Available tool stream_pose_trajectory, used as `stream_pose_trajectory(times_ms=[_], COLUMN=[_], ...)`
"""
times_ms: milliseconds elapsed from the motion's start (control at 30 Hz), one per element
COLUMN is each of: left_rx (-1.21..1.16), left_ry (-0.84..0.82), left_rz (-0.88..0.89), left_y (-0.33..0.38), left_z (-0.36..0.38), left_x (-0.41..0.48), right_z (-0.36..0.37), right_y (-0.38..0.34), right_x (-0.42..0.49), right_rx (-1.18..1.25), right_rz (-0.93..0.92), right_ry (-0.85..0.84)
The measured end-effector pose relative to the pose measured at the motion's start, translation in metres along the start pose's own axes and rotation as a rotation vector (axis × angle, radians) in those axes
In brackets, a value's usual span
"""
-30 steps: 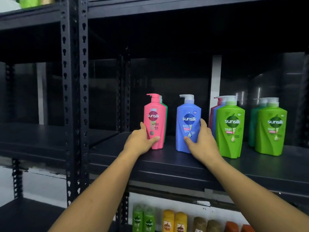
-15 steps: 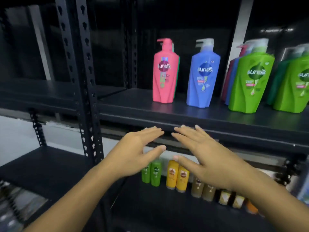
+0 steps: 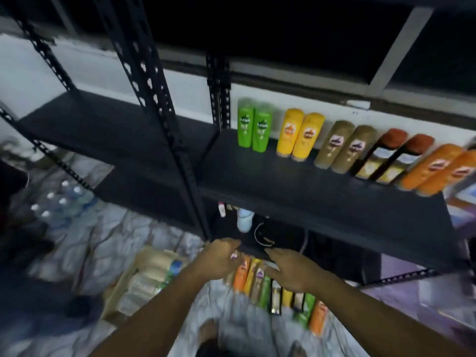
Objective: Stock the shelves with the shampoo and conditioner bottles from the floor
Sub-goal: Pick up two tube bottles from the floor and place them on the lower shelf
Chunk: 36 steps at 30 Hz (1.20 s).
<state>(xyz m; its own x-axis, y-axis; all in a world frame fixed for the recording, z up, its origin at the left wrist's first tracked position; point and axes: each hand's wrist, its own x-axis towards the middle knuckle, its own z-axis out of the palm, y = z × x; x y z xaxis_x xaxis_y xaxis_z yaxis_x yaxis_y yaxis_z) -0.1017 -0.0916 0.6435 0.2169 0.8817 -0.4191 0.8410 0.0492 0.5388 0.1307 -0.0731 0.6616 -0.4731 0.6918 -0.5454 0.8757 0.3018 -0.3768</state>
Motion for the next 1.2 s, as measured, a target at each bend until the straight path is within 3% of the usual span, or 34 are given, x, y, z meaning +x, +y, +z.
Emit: stream_pose_trajectory(times_ms=[200,433,667,833,967,1200], left_rx=[0.027,0.225,0.183,0.112,0.028,-0.134], left_ry=[-0.169,-0.229,-0.282,-0.25,-0.196,-0.028], left_rz=[-0.191,-0.112,-0.164,-0.207,-0.246,-0.288], left_y=[-0.06,-0.136,-0.238,-0.313,-0.357,-0.403], left_z=[0.044,0.112,0.225,0.318,0.375,0.438], left_x=[0.015,0.065,0.157,0.241,0.303,0.393], right_z=[0.066,0.145,0.263,0.36,0.411,0.449], right_y=[0.004,0.004,0.074,0.15,0.196,0.235], right_x=[0.049,0.126,0.253,0.348,0.413,0.512], right_rx=[-0.042,0.058,0.205,0.23,0.333,0.297], right_rz=[0.116,0.215,0.342,0.334,0.33,0.233], right_ry=[-0.099,-0.16,-0.214,-0.22,-0.169,0.096])
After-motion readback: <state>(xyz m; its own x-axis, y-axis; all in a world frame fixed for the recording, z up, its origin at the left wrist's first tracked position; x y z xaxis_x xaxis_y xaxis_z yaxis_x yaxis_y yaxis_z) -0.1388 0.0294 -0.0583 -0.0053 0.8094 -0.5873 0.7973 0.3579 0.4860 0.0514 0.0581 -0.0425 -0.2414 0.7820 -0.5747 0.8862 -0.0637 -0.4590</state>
